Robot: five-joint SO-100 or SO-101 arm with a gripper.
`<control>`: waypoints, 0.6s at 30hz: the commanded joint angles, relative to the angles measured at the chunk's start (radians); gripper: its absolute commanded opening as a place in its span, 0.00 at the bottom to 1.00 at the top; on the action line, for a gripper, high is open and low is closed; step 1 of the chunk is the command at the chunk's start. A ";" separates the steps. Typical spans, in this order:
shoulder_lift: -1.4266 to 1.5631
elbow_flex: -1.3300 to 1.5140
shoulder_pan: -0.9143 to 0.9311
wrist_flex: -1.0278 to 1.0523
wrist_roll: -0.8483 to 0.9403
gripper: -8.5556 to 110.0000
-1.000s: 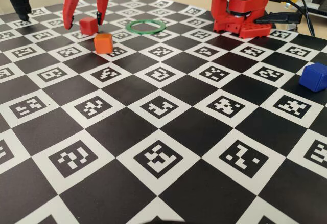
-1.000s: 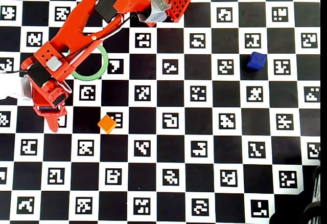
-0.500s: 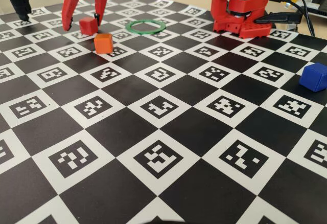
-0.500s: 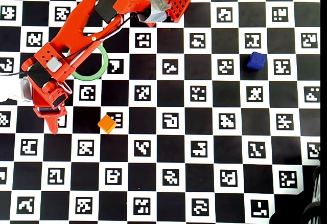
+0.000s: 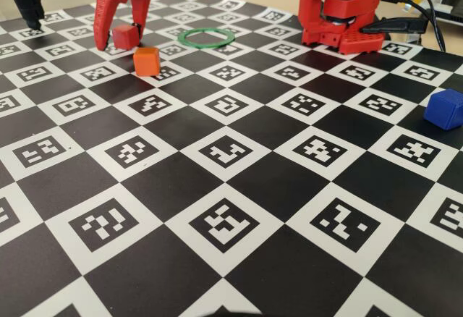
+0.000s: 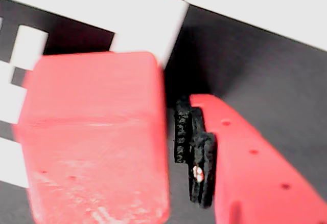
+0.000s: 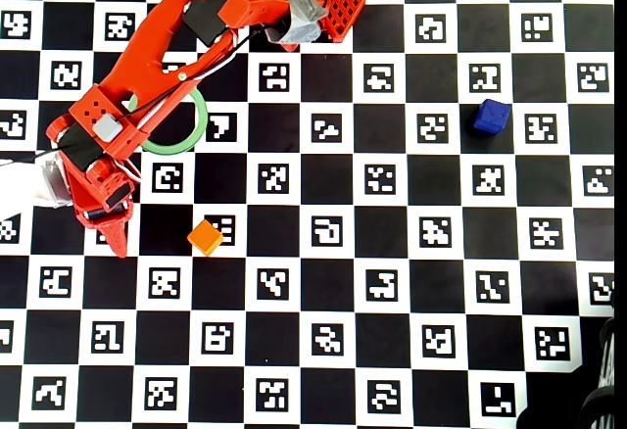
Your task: Grab the red cube then put it in the green circle then put the blue cube on top and finally the orange cube on top
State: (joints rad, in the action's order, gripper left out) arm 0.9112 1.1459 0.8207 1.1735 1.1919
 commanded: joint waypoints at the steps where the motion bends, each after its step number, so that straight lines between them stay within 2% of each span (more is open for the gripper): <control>1: 0.040 -0.003 -0.012 -0.023 0.049 0.45; 12: 0.044 0.008 -0.014 -0.048 0.069 0.43; 14: 0.046 0.011 -0.014 -0.048 0.071 0.38; 18: 0.046 0.011 -0.014 -0.048 0.071 0.23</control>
State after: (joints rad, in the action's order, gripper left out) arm 0.9112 1.1551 0.8161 1.1367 1.2594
